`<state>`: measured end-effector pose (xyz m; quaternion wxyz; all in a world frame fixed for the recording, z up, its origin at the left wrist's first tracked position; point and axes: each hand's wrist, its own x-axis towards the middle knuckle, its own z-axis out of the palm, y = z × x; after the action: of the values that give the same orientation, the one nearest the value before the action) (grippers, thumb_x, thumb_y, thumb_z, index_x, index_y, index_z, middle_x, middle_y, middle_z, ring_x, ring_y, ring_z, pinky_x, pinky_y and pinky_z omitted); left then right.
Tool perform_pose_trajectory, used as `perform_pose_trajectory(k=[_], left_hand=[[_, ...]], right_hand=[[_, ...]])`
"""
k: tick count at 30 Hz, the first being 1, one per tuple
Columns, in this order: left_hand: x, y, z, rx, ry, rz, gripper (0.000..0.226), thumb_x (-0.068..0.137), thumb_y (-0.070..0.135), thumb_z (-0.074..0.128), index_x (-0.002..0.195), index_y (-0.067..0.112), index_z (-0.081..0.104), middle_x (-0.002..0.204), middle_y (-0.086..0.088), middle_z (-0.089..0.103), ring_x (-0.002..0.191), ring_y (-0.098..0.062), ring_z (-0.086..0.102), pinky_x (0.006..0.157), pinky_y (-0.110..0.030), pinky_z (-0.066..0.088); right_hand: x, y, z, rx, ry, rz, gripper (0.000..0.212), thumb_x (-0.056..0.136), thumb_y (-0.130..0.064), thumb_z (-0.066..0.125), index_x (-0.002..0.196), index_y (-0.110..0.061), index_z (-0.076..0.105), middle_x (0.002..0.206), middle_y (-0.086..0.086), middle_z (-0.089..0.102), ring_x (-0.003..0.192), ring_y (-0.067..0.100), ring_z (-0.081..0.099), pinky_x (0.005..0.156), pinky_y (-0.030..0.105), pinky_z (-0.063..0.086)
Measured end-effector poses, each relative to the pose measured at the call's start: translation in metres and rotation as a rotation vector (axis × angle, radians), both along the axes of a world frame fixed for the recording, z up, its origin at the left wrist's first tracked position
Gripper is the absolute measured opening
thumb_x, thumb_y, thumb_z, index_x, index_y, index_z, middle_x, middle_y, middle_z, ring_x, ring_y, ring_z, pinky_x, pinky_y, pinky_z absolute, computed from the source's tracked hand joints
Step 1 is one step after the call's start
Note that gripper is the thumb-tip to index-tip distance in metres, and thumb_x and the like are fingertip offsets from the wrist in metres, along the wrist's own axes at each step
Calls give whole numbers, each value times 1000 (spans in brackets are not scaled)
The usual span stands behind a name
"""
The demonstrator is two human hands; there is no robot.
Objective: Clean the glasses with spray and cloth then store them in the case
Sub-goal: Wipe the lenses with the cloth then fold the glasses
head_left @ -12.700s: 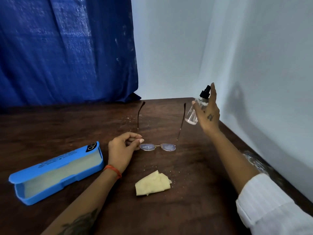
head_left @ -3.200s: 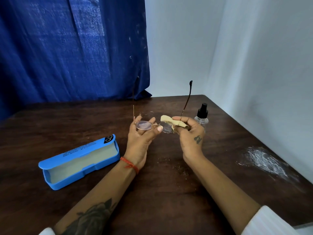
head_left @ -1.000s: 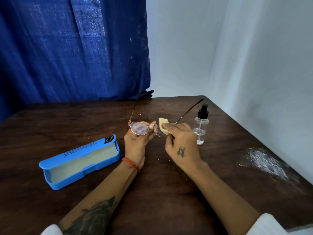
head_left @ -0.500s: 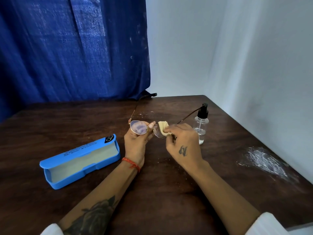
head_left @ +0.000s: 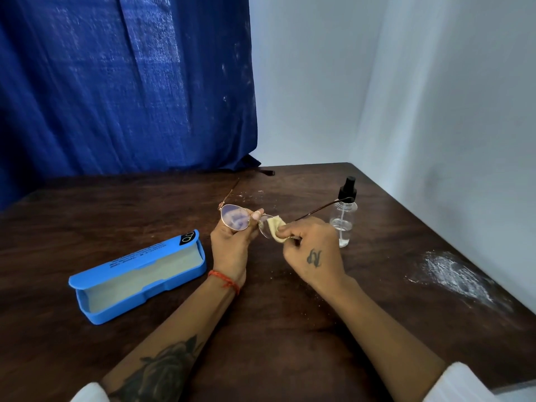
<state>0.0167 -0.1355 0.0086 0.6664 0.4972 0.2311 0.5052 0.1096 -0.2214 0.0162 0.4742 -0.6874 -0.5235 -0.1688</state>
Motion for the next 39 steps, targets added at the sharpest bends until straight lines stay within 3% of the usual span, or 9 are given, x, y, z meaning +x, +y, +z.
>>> perform_pose_trajectory(k=[6,10,14,19,23,28,33,36,39], left_hand=[[2,1,-1,-18,-9,5,25,77,6,66,101,-1,63,98,-13,69,97,-22,66,82,-31,56],[2,3,-3,4,16,11,11,78,8,66,89,11,66,92,-9,70,94,-21,66,82,-33,55],[2,3,-2,-6,10,18,12,77,9,66,88,12,66,88,-4,71,88,-16,67,78,-29,56],[1,-1,2,-26,-19,13,14,75,6,66,87,13,65,90,-5,71,94,-20,67,83,-33,55],[2,1,0,-28,-11,17,14,77,6,66,89,12,65,93,-7,70,97,-22,66,84,-34,55],[3,2,-1,-29,3,30,11,79,9,65,90,11,64,89,-5,69,92,-18,66,79,-29,56],[2,3,1,-53,25,30,21,80,11,65,100,5,64,90,-4,71,87,-15,68,76,-25,56],[1,2,5,-75,-9,13,14,81,6,63,95,6,64,85,-2,72,82,-12,69,72,-23,57],[0,4,8,-114,-31,8,8,83,5,61,88,9,65,74,4,73,77,-8,69,66,-20,56]], right_hand=[[-5,4,-5,-33,-166,-11,40,59,11,60,93,-4,73,91,10,72,81,27,65,79,25,49],[-7,6,-5,27,29,98,38,65,3,53,94,-8,74,94,6,74,89,18,68,84,22,50],[-4,3,-3,40,163,153,26,64,1,61,82,-8,76,84,3,75,81,11,69,75,21,54],[-1,1,-1,-1,-71,-11,24,61,-1,55,74,-6,75,74,5,73,69,21,66,65,27,56],[-4,4,-4,-37,-168,-12,36,63,2,52,93,-2,72,89,11,72,79,27,64,75,27,51],[-5,7,-6,60,76,162,38,64,7,56,95,-8,74,96,5,73,91,17,66,86,19,48],[1,3,-1,57,221,228,26,60,1,57,74,-9,75,81,-1,74,80,6,67,76,24,55],[9,-2,0,58,3,132,22,62,-5,54,71,-12,73,81,-2,72,77,12,65,69,30,54],[9,-7,1,39,-168,172,26,65,-4,54,85,-8,71,95,3,69,85,17,62,75,25,51]])
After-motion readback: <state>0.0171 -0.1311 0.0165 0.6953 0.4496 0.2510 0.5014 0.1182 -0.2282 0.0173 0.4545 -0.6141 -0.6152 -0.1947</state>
